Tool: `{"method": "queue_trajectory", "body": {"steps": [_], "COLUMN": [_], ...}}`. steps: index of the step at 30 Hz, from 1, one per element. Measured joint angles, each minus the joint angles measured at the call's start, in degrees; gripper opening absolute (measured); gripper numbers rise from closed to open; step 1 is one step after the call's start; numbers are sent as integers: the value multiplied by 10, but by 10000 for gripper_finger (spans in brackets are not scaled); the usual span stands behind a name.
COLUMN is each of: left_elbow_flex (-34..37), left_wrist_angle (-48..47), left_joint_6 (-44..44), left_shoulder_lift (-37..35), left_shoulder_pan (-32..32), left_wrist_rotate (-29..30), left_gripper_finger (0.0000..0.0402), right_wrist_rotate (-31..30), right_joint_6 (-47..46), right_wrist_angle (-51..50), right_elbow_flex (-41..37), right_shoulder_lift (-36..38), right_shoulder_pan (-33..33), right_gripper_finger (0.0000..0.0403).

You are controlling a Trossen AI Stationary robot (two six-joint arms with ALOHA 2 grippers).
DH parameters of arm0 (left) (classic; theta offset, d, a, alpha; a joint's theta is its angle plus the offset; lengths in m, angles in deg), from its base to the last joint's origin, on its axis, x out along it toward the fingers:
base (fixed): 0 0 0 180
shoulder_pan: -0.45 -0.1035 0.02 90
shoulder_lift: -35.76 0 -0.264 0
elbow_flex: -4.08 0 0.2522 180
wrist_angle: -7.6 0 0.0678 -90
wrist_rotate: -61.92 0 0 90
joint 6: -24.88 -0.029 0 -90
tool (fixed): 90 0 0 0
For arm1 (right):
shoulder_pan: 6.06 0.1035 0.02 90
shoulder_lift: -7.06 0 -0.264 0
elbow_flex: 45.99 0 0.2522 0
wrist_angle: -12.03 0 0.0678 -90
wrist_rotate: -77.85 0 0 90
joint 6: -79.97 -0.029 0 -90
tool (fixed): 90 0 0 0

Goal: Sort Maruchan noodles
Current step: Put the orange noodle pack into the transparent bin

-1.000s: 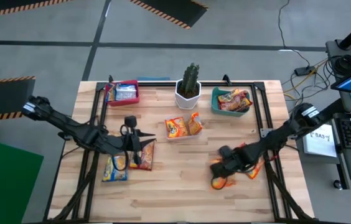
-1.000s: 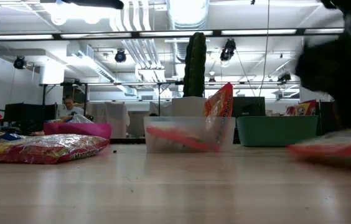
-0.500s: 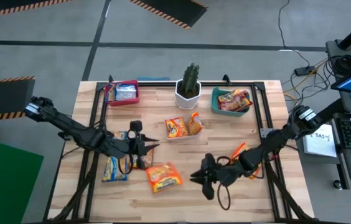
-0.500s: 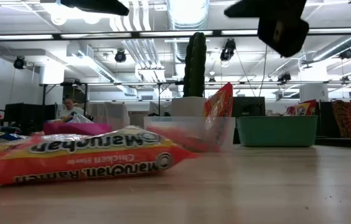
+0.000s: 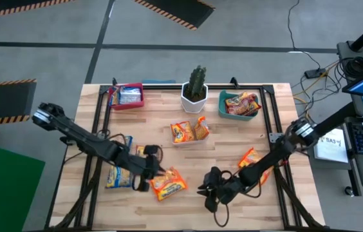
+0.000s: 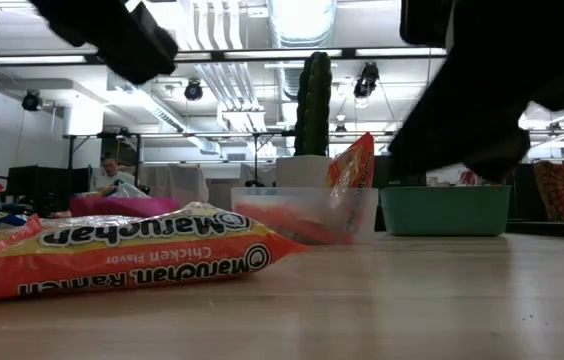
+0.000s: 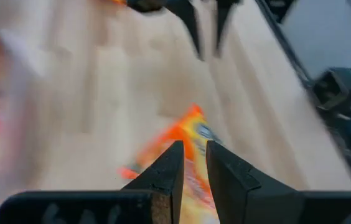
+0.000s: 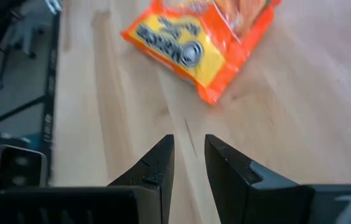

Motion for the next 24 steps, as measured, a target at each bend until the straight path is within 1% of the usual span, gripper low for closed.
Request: {"method": "queue_trajectory", "body": {"steps": [3, 8, 13, 15, 18, 21, 24], "left_elbow_flex": [-18, -64, -102, -108, -110, -109, -109], "left_wrist_angle": [-5, -46, -97, -119, -131, -136, -136], "left_joint_6": [38, 62, 58, 57, 61, 64, 63], "left_shoulder_lift": [29, 84, 132, 146, 160, 171, 176], "left_shoulder_pan": [10, 36, 54, 56, 56, 58, 59], "left_wrist_rotate": [-33, -37, -38, -38, -36, -35, -35], "left_gripper_finger": [52, 52, 52, 52, 52, 52, 52], "right_wrist_rotate": [-1, -2, -4, -6, 1, 2, 3], "right_joint_6": [2, 27, 33, 5, -77, -124, -151], "right_wrist_angle": [0, 0, 0, 0, -7, -15, -23], "right_elbow_flex": [0, 3, 6, 6, 6, 6, 6], "right_shoulder_lift": [-12, -15, -14, -14, -14, -14, -14], "right_shoulder_pan": [0, -4, -10, -15, -25, -33, -38], "right_gripper_finger": [79, 79, 79, 80, 92, 118, 153]}}
